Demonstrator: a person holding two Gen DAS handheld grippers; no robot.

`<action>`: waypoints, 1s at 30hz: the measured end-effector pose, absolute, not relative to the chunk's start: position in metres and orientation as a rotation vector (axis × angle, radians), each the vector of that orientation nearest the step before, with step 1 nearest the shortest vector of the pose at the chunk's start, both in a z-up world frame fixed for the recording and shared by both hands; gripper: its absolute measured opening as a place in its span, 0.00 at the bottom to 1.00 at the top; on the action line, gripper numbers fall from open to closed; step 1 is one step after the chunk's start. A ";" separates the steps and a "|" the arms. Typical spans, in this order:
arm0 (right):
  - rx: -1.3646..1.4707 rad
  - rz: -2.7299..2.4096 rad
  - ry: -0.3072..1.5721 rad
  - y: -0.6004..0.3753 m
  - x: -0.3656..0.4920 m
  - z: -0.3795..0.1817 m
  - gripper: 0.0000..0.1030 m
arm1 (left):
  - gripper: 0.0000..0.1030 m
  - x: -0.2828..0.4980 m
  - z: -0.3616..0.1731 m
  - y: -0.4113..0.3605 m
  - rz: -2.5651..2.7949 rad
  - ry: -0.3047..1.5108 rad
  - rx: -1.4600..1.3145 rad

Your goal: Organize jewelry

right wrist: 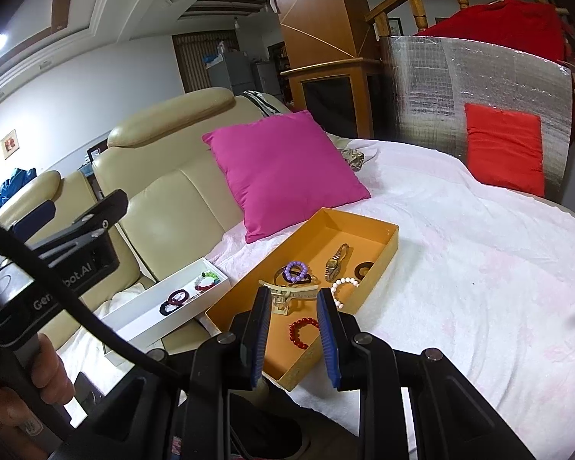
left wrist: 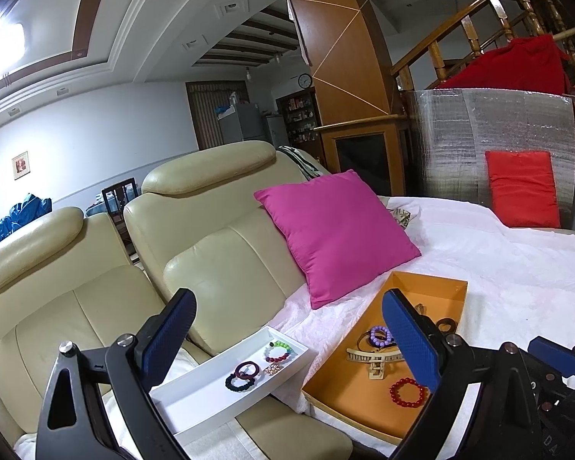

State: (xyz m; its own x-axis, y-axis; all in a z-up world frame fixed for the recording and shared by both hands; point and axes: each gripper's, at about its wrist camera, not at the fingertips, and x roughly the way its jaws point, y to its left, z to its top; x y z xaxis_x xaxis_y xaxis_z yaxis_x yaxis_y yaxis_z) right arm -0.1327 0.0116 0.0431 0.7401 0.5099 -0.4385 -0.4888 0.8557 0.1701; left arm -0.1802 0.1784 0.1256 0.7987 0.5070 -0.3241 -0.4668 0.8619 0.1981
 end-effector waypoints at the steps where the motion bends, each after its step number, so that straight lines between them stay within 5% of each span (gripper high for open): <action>1: 0.044 0.547 0.493 0.012 -0.133 0.043 0.27 | 0.95 -0.181 0.126 0.179 0.521 0.378 0.108; 30: 0.021 0.534 0.509 0.028 -0.125 0.046 0.27 | 0.95 -0.177 0.120 0.202 0.523 0.399 0.061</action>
